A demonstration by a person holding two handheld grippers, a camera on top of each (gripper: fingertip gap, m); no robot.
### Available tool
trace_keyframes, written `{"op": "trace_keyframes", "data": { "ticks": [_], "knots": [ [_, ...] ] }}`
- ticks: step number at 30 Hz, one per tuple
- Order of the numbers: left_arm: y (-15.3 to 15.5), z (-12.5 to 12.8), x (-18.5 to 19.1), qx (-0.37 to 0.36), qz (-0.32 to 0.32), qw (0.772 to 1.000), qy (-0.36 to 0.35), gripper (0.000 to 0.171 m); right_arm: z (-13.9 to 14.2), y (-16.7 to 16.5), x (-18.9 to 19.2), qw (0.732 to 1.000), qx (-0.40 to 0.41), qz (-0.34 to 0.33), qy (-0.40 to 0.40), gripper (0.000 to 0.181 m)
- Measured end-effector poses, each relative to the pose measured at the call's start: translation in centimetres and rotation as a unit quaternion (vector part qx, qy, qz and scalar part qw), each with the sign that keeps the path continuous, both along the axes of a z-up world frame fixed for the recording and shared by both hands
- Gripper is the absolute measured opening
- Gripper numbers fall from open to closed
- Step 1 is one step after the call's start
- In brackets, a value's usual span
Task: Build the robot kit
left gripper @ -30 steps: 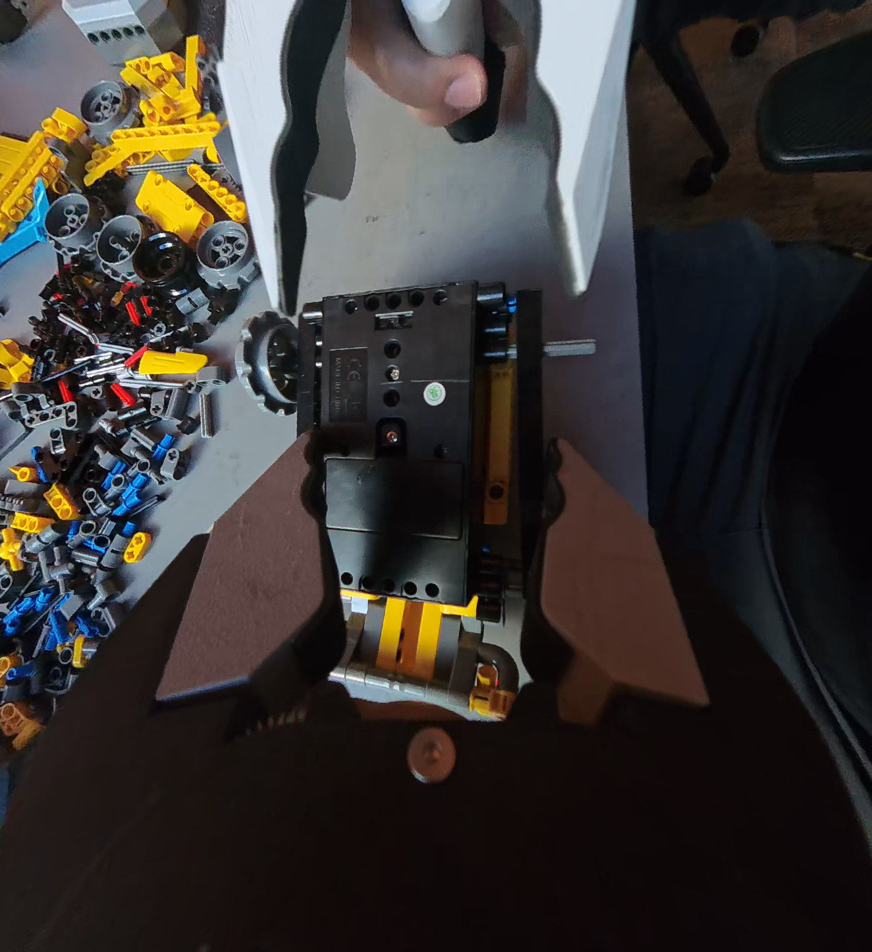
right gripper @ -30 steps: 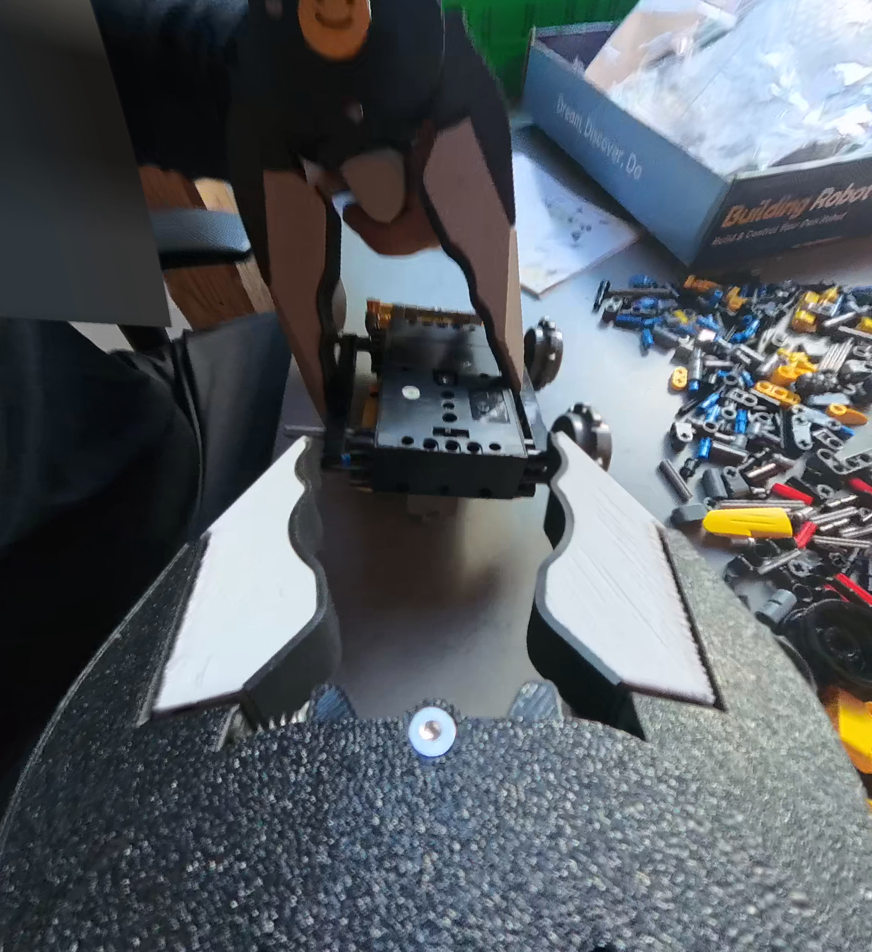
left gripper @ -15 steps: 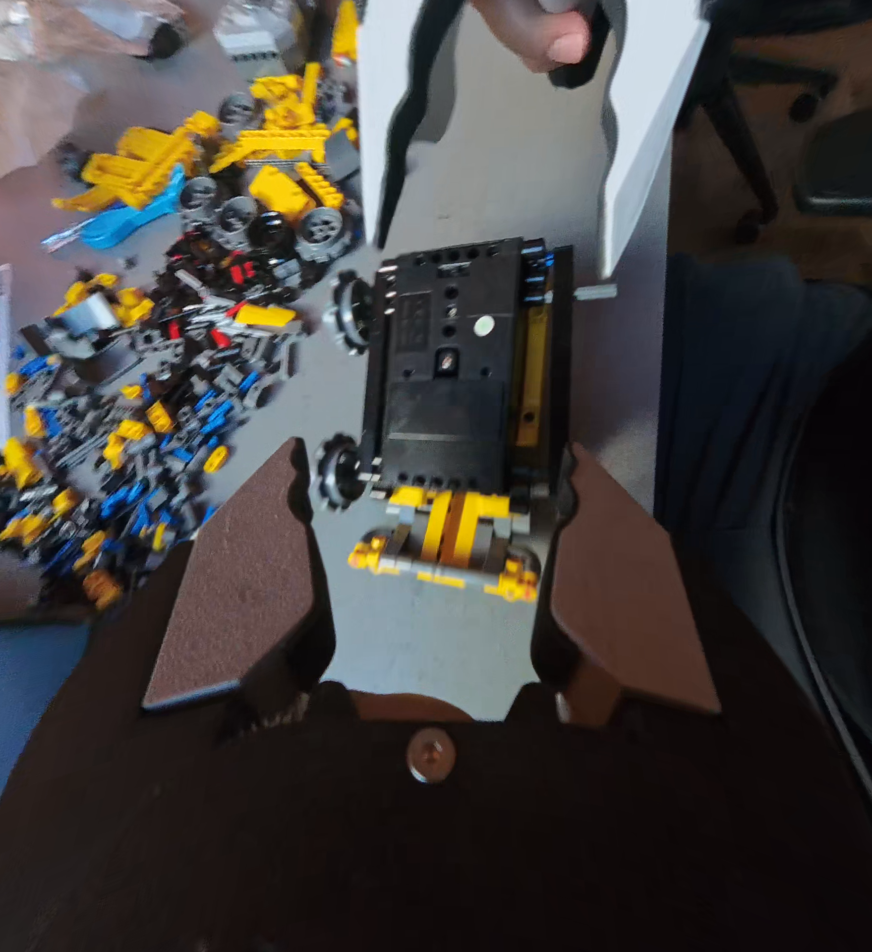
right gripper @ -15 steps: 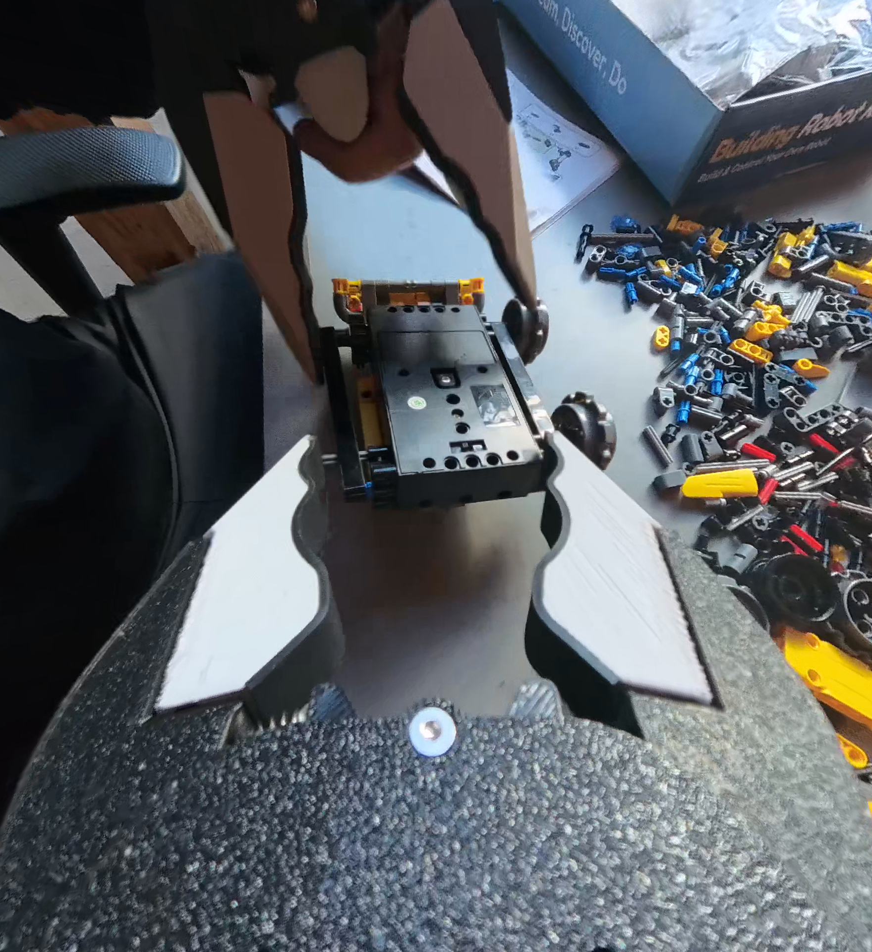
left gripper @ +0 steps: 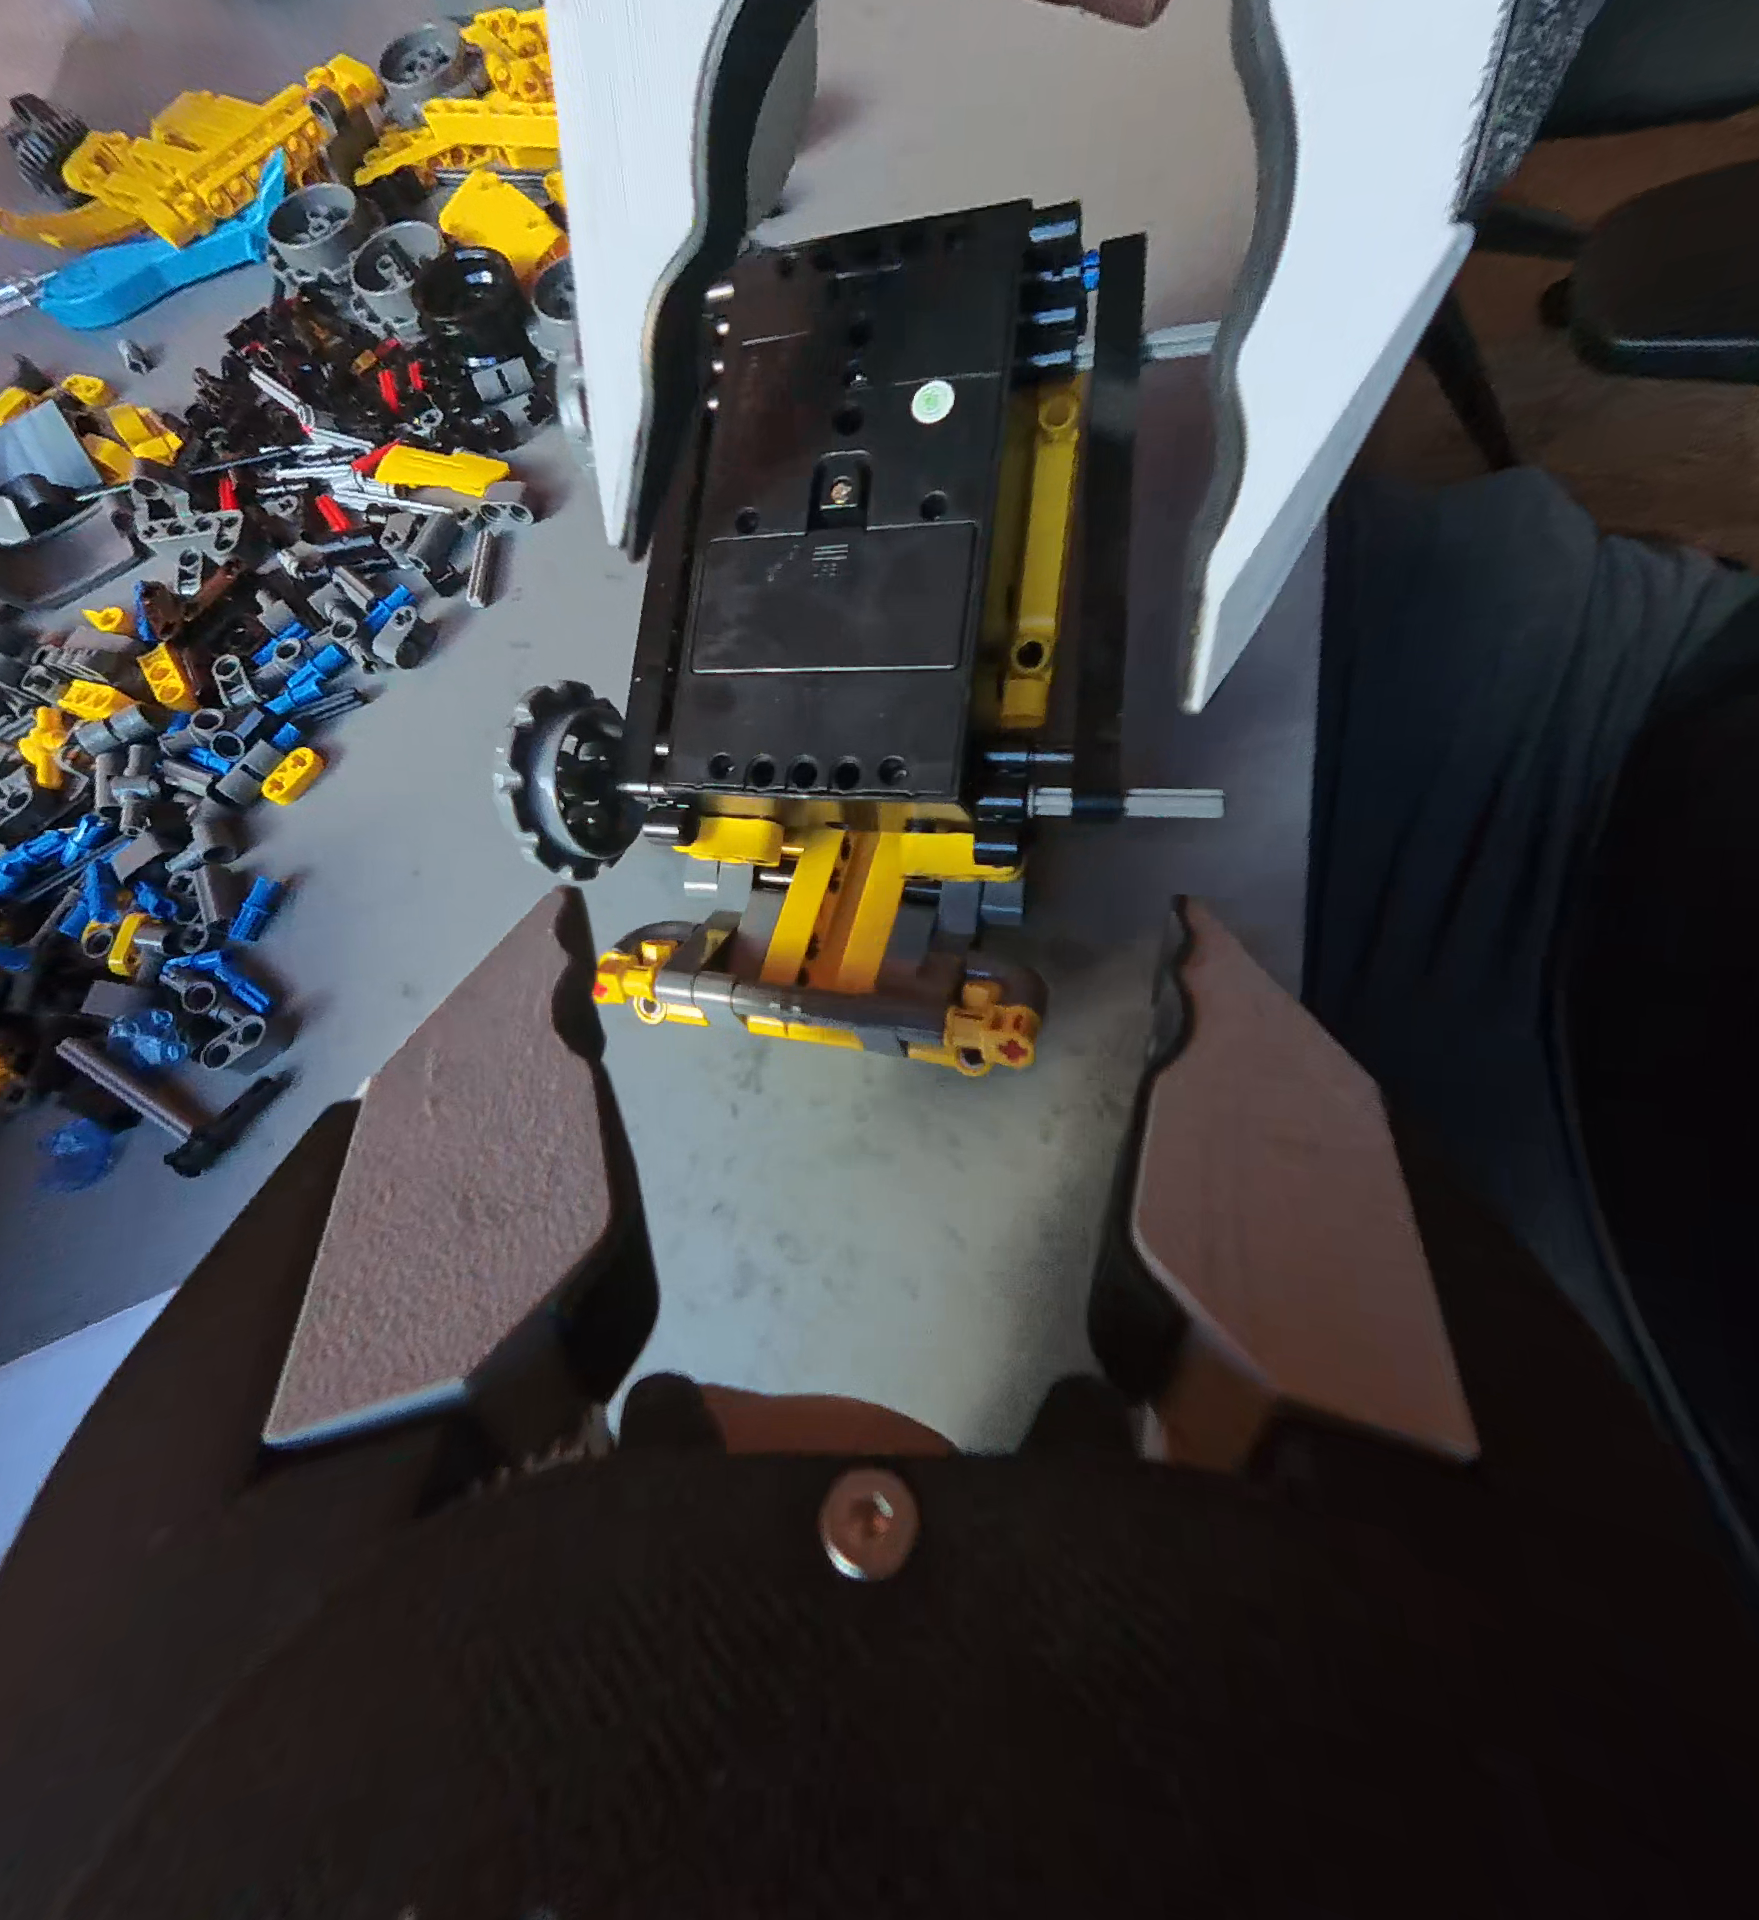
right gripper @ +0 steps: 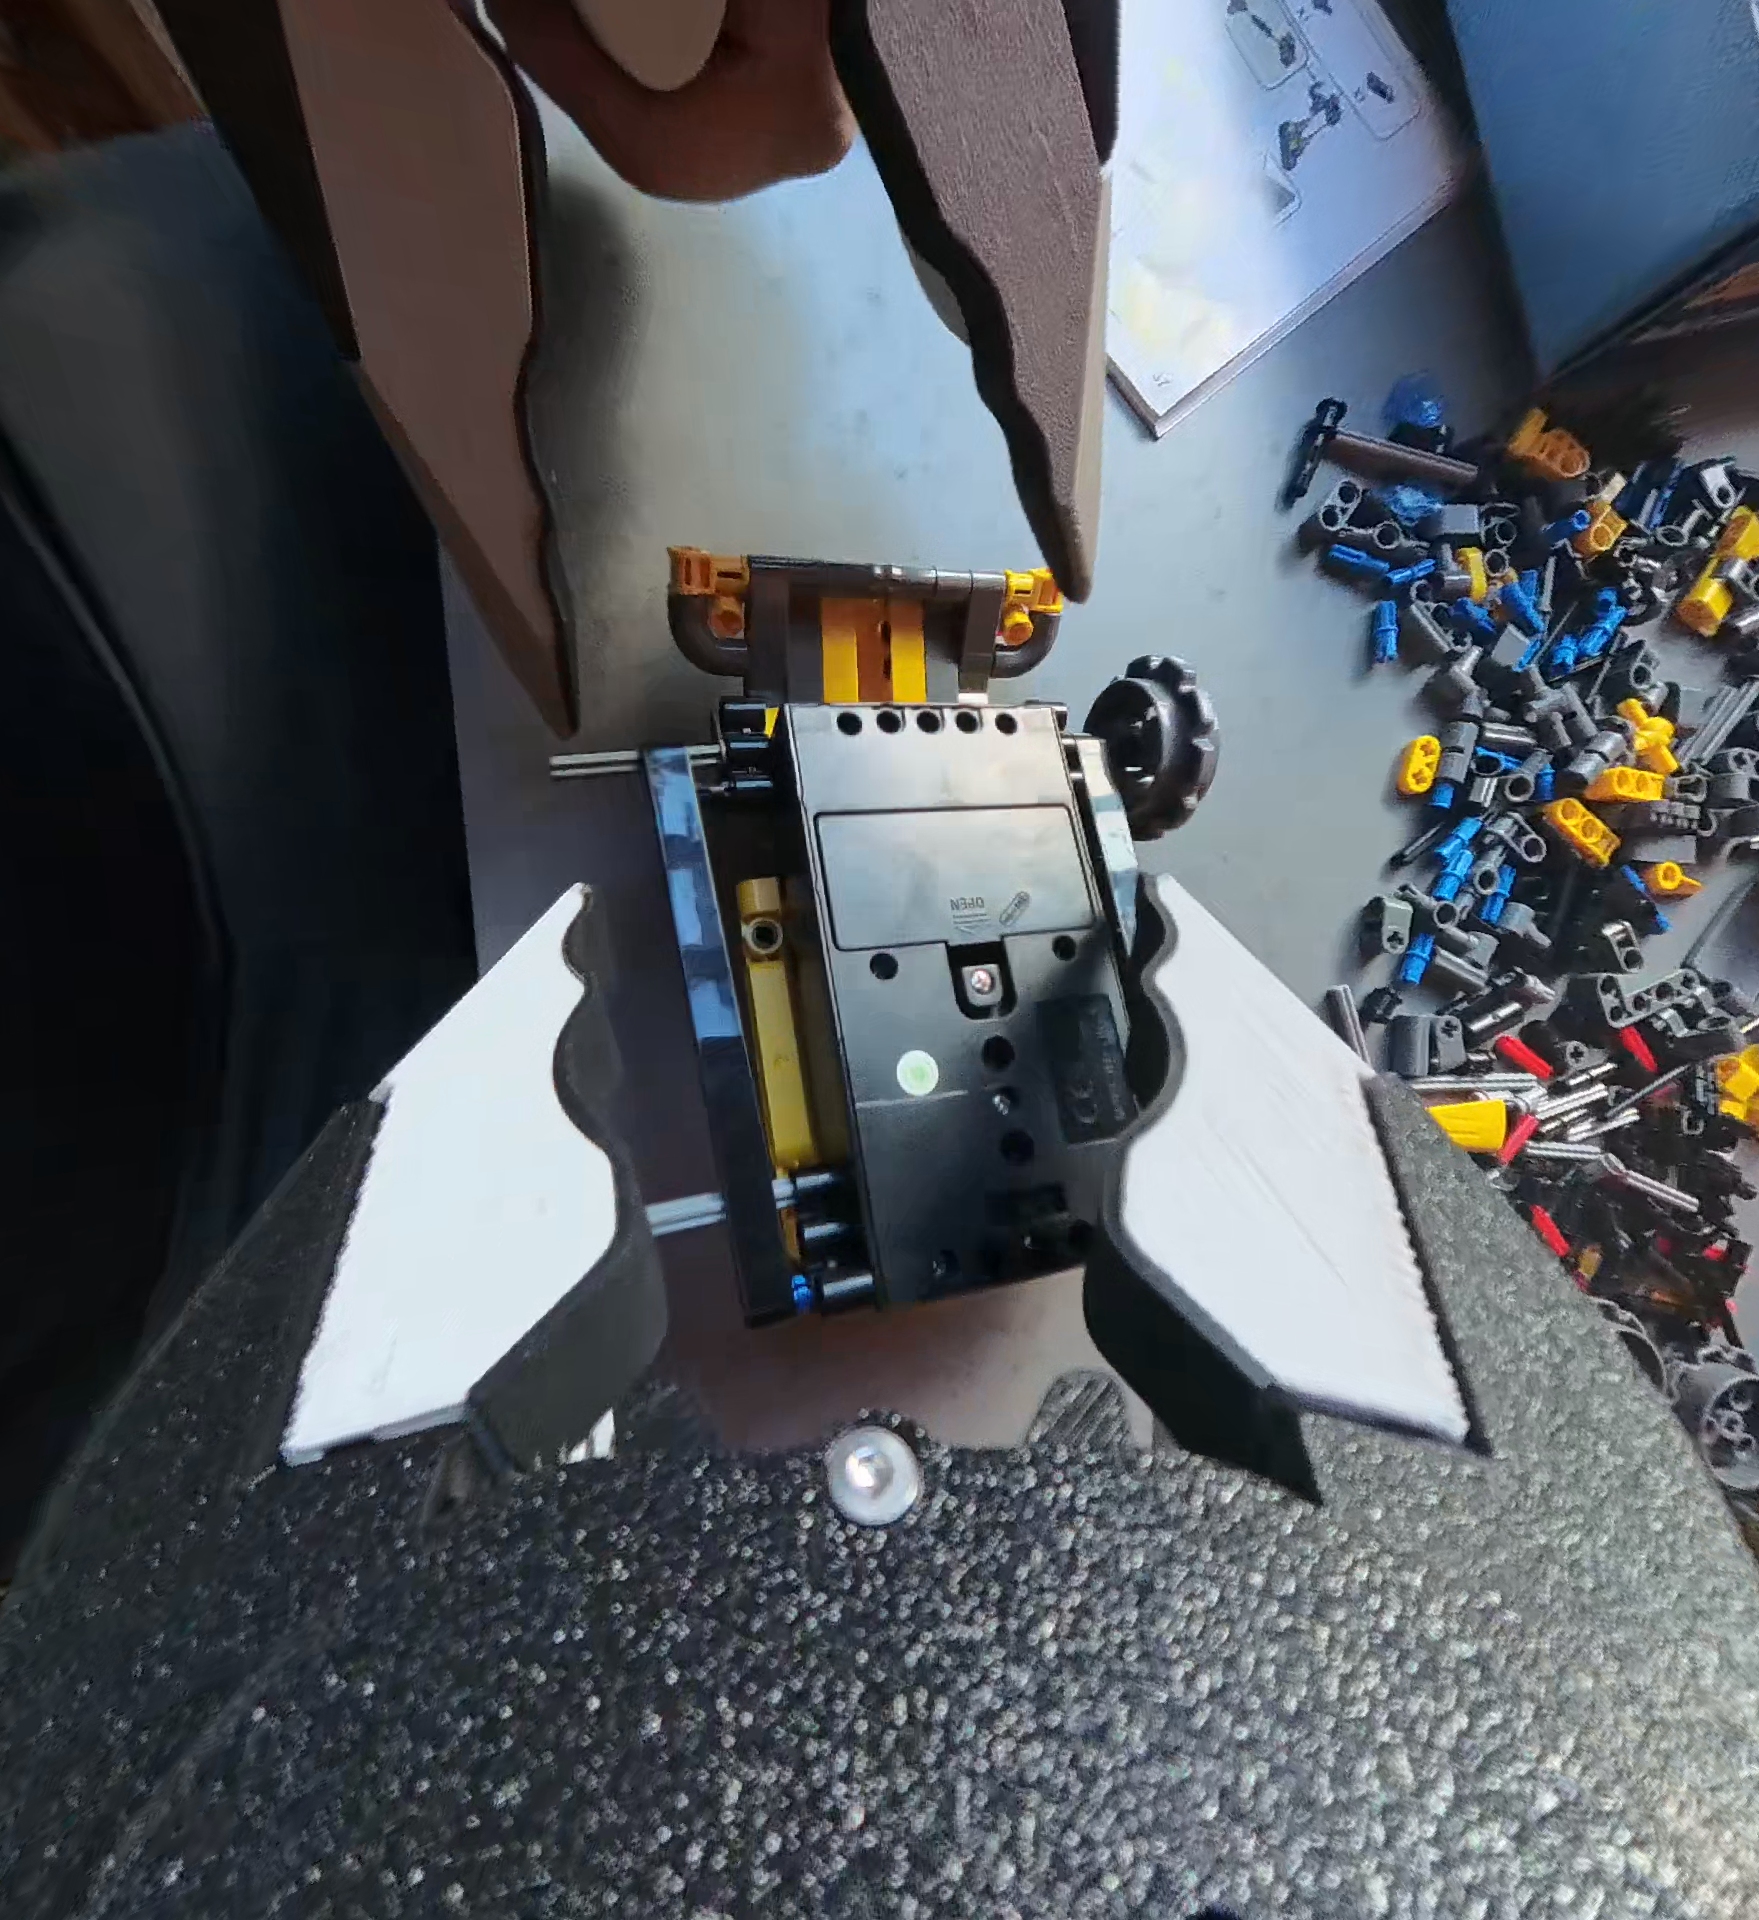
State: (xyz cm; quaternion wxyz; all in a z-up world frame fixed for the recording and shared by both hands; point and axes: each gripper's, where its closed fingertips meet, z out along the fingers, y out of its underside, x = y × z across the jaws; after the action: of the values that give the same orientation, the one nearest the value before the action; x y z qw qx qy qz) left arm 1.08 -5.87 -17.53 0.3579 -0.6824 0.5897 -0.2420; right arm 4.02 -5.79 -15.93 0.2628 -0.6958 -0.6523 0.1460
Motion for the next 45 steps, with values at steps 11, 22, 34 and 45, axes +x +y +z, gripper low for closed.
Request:
{"op": "trace_keyframes", "data": {
  "ticks": [11, 22, 34, 45],
  "knots": [
    [0.1, 0.4, 1.8, -0.054, -0.017, 0.998, -0.039, 0.094, -1.0, 0.5, -0.3, 0.999, -0.036, -0.007, -0.017, 0.097],
    [-0.1, 0.6, 1.0, -0.110, -0.028, 0.992, -0.059, 0.098, -1.0, 0.7, -0.3, 0.999, -0.043, -0.004, -0.009, 0.090],
    [-0.4, 0.9, 1.8, -0.085, -0.040, 0.993, -0.073, 0.085, 1.0, 0.7, 0.3, 0.992, -0.110, 0.059, 0.011, 0.091],
    [-1.0, 0.9, 1.9, -0.088, -0.058, 0.991, -0.080, 0.089, 0.0, 0.1, -0.2, 0.982, -0.172, 0.074, 0.012, 0.092]
  ]
}}
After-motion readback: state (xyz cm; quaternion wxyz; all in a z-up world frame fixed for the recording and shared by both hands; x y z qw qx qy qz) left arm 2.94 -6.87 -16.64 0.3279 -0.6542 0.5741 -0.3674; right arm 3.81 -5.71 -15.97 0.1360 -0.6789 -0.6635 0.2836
